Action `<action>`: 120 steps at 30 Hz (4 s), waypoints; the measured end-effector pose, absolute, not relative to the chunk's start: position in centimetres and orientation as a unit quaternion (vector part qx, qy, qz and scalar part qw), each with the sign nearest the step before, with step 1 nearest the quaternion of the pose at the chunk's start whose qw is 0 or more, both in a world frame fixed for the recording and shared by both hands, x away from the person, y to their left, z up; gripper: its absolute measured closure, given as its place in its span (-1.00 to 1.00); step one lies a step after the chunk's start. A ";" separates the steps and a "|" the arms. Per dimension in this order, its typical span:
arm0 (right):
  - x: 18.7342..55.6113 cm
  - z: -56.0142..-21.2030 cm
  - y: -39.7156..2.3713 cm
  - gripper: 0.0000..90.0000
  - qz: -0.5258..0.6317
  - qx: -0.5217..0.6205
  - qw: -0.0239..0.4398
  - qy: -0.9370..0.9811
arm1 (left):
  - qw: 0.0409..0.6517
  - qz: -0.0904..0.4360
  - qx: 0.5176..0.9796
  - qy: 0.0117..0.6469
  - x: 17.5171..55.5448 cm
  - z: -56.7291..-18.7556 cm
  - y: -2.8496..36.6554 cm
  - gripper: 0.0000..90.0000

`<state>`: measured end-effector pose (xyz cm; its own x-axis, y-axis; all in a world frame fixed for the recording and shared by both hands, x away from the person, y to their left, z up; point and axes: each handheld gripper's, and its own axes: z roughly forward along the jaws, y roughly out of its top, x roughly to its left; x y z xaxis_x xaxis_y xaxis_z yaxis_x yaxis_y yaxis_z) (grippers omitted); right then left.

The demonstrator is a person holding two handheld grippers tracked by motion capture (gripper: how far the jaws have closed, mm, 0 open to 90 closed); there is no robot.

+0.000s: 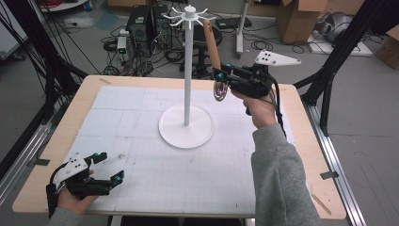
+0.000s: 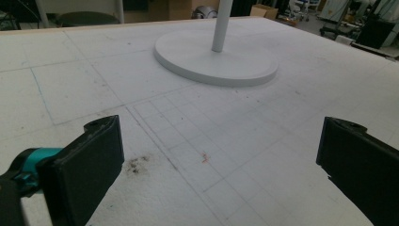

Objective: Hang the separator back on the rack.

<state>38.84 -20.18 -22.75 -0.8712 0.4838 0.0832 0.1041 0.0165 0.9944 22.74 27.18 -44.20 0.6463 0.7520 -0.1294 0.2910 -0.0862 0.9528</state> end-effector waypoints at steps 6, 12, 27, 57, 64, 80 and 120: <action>38.9 -22.8 -20.0 0.54 0.668 0.210 0.146 0.698 | 0.565 0.202 0.710 0.368 22.7 -44.3 27.2 -0.96; 39.0 -22.9 -19.8 0.55 0.664 0.211 0.148 0.702 | 0.565 0.202 0.710 0.369 22.7 -44.3 27.2 -0.96; 39.3 -23.4 -18.9 0.54 0.654 0.217 0.158 0.707 | 0.565 0.203 0.709 0.371 22.5 -44.3 27.4 -0.96; 38.9 -24.0 -17.3 -0.05 0.651 0.217 0.187 0.703 | 0.564 0.203 0.709 0.371 22.5 -44.2 27.6 -0.96; 38.5 -25.2 -17.4 -0.35 0.640 0.210 0.188 0.715 | 0.565 0.201 0.712 0.366 22.9 -44.2 27.1 -0.96; 37.6 -26.5 -19.2 -0.68 0.618 0.199 0.195 0.736 | 0.568 0.190 0.717 0.355 23.9 -44.2 25.9 -0.96; 34.6 -33.4 -26.5 -0.99 0.593 0.258 0.188 0.739 | 0.586 0.186 0.710 0.343 25.6 -44.0 24.6 -0.96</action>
<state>34.63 -26.46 -33.35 -0.7965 0.6039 0.0286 0.1590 0.1636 0.9736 25.62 24.55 -44.04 0.6953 0.7053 -0.1379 0.2683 -0.0768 0.9603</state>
